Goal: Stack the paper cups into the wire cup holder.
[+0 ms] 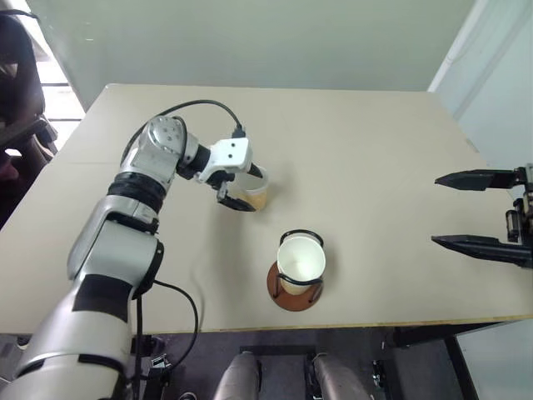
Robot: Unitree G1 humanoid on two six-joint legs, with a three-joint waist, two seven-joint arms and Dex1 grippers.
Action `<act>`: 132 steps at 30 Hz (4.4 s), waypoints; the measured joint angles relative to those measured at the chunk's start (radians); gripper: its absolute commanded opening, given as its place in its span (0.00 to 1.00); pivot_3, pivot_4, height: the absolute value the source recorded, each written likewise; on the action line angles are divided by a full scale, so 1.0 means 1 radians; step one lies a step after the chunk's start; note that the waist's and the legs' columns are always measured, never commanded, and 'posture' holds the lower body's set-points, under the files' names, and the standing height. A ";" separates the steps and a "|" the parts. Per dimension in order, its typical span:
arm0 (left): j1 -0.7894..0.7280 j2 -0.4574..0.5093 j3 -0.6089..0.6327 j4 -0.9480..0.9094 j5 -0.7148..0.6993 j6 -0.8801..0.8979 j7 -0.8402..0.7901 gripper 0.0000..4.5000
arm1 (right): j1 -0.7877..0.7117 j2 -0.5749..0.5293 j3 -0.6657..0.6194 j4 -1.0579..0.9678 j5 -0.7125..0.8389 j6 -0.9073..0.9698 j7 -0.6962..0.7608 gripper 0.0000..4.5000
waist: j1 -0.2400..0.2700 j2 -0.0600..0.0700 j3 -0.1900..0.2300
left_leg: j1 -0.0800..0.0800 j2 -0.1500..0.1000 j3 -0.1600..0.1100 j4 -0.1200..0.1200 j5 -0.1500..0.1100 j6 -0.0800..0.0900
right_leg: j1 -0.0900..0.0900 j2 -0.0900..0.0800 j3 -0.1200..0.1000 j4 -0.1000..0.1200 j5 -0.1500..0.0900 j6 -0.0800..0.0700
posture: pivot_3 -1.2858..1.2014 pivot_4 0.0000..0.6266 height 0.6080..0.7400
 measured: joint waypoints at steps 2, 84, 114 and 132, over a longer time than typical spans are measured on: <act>0.000 -0.003 0.010 0.007 0.013 -0.006 -0.001 0.81 | 0.003 -0.007 -0.002 -0.002 0.000 0.003 0.000 0.99 | 0.000 0.000 0.000 | 0.000 0.000 0.002 0.000 0.000 0.000 | 0.000 0.000 0.000 -0.001 0.001 0.001 | 0.52 0.24 1.00; -0.134 0.391 -0.649 -0.995 -0.816 0.044 -0.101 0.72 | 0.054 -0.029 -0.152 -0.023 0.013 0.037 0.009 0.99 | -0.011 0.003 0.001 | 0.004 -0.007 0.019 0.010 -0.006 0.013 | 0.000 -0.004 0.022 -0.001 0.001 -0.002 | 0.52 0.24 1.00; 1.077 0.764 0.640 -1.077 -0.741 0.679 0.109 1.00 | -0.179 -0.073 0.159 0.359 -0.131 -0.161 0.145 0.99 | -0.039 0.005 -0.001 | 0.014 0.001 0.025 -0.002 -0.006 0.008 | -0.006 0.001 0.022 0.017 -0.012 -0.022 | 0.52 0.24 1.00; 1.407 0.702 1.083 -1.276 -0.641 0.826 0.018 1.00 | -0.418 -0.036 0.441 0.552 -0.270 -0.292 0.315 0.99 | -0.053 0.005 -0.001 | 0.022 0.002 0.024 -0.002 -0.006 0.008 | -0.007 0.002 0.023 0.032 -0.009 -0.029 | 0.52 0.24 1.00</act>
